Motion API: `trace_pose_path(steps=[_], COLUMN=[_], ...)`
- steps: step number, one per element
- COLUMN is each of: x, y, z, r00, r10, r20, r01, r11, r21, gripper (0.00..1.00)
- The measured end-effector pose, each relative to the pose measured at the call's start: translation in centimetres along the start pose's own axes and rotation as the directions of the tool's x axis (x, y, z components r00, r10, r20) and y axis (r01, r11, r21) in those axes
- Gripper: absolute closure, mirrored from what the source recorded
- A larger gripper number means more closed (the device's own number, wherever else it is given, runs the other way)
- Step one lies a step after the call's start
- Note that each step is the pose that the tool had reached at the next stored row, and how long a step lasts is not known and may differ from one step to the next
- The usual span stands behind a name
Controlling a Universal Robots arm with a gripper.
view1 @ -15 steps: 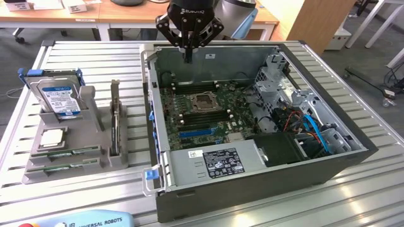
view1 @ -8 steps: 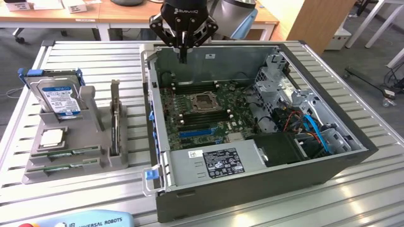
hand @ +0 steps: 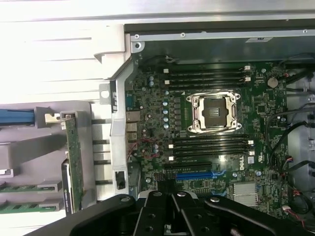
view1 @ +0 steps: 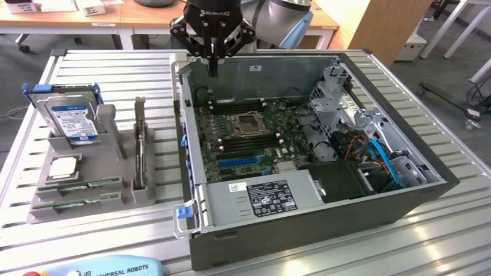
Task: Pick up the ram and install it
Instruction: 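Reach for the ram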
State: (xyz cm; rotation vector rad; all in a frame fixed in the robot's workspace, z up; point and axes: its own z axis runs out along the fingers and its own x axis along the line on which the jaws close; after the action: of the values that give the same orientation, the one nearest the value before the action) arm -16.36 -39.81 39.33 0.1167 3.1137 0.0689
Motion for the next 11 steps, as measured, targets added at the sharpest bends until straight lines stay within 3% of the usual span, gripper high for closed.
trace_pose_path(steps=[11], x=[2.5], y=[-0.11], z=[-0.06], r00=[1.0000], r10=[0.000], r20=[0.0000], r01=[0.000], r11=[1.0000], r21=[0.0001], gripper=[0.90])
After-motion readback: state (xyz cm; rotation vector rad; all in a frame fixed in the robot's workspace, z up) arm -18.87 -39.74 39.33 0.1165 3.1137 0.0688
